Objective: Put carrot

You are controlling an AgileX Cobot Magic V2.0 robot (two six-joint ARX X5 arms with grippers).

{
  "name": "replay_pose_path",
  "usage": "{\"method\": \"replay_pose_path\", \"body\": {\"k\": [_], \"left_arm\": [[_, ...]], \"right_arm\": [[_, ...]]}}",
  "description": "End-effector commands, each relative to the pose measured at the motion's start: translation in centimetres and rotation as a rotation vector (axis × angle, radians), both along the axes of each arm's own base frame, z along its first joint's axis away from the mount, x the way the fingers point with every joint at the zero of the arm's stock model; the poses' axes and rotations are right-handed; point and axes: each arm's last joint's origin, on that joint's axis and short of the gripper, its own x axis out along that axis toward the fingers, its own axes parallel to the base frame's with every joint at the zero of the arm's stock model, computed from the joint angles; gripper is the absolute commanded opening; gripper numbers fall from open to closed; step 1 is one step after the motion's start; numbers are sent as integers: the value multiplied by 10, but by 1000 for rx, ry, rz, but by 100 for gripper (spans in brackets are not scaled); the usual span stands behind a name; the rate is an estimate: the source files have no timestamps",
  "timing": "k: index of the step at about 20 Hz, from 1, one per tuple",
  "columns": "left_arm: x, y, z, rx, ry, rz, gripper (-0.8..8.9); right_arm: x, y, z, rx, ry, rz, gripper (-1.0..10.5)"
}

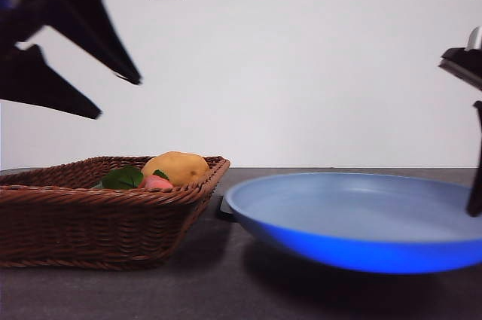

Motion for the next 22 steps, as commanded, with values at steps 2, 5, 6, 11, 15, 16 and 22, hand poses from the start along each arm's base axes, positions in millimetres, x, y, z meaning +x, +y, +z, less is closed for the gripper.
{"method": "replay_pose_path", "body": {"k": [2,5,6,11,15,16,22], "left_arm": [[22,-22,-5,129,136,15,322],[44,-35,-17,236,255,33,322],[52,-39,-21,254,282,34,322],[77,-56,-39,252,309,63,322],[80,-58,-48,270,329,67,322],[81,-58,-48,264,322,66,322],[81,-58,-50,308,300,44,258]], "right_arm": [[-4,-3,11,-79,-64,-12,4],[-8,-4,18,-78,-110,-18,4],[-9,-4,20,-76,-121,-18,4],[-13,-5,25,-71,-158,-14,4],[-13,-5,26,-75,-166,-5,4],[-13,-5,26,-74,-166,-5,4],[-13,-5,26,-74,-166,-5,4]]}}
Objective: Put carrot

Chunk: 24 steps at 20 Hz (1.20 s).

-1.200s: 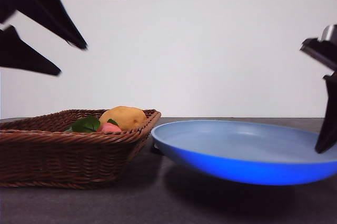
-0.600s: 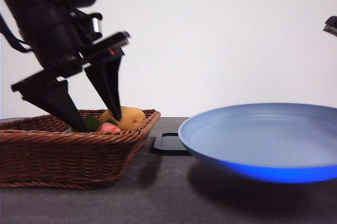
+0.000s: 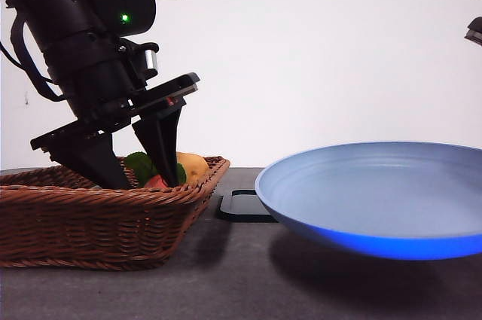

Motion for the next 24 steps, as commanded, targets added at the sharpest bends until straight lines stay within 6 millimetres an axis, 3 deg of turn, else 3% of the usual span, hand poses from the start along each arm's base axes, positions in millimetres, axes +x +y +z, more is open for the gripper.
{"method": "replay_pose_path", "body": {"k": [1,6,9,12,14,17,19,21,24], "left_arm": [[4,-5,-7,50,-11,-11,258],[8,-11,-22,73,4,-17,258],[7,-10,-22,111,-3,-19,125],[6,-8,-17,109,-11,-28,103],[-1,-4,2,94,-57,-46,101],[-24,9,52,18,-168,-46,101],[-40,9,82,-182,-229,-141,101],[-50,-12,100,-419,-286,-319,101],[-65,-62,103,-498,-436,-448,101]], "right_arm": [[2,1,4,5,-22,11,4],[3,1,4,5,-22,11,4],[3,1,4,5,-22,11,4],[3,1,4,5,-22,11,4],[3,1,4,5,-22,11,4],[3,1,4,5,-23,11,4],[3,1,4,7,-29,10,4],[3,1,4,14,-27,12,4],[2,3,5,69,-11,32,4]]}}
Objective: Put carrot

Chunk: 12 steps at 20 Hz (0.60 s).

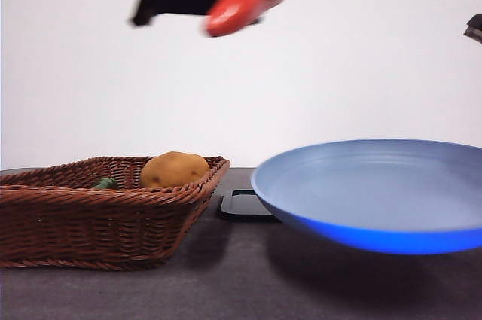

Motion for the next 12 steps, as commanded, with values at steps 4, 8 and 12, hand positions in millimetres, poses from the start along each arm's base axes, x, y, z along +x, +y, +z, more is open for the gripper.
{"method": "replay_pose_path", "body": {"k": [4,8,12], "left_arm": [[-13,-60,-35,91,-56,-45,101],[-12,-81,-78,202,34,-90,103],[-11,-84,-93,258,75,-94,213]], "right_arm": [[2,4,5,82,0,46,4],[1,4,4,82,4,48,4],[1,4,4,81,5,48,4]]}}
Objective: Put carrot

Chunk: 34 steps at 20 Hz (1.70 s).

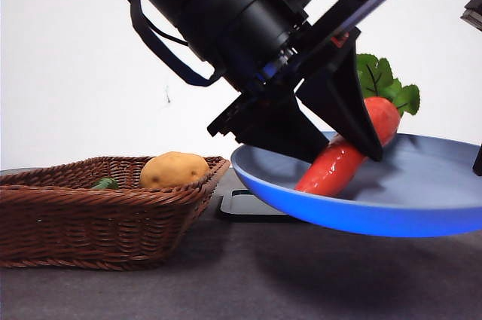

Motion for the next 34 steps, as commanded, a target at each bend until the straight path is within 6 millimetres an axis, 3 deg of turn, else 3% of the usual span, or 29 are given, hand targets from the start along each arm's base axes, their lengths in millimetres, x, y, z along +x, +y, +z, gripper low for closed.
{"method": "replay_pose_path", "body": {"k": [1,6,9,12,15,19,22,26,30,34], "left_arm": [[-1,-6,-2,9,-9,-15,219],[-3,-1,11,-34,3,5,219],[-14,14,51,-116,-58,4,219],[-34,42,95,-194,-134,6,219],[-56,77,131,-241,-219,57,219],[-82,117,160,-293,-302,118,219],[-95,135,171,-331,-337,136,219],[-98,141,173,-329,-354,160,219],[-97,140,172,-308,-358,175,219],[-96,140,171,-300,-373,169,219]], "right_arm": [[2,2,4,14,-13,4,4],[2,2,4,34,15,-38,4],[4,1,2,31,48,-50,4],[18,0,5,25,82,-69,4],[47,1,11,8,86,-75,4],[106,3,15,10,52,-91,4],[153,5,7,7,80,-104,4],[195,8,-13,-1,123,-113,4],[213,7,-34,0,141,-146,4],[215,5,-36,-17,136,-153,78]]}}
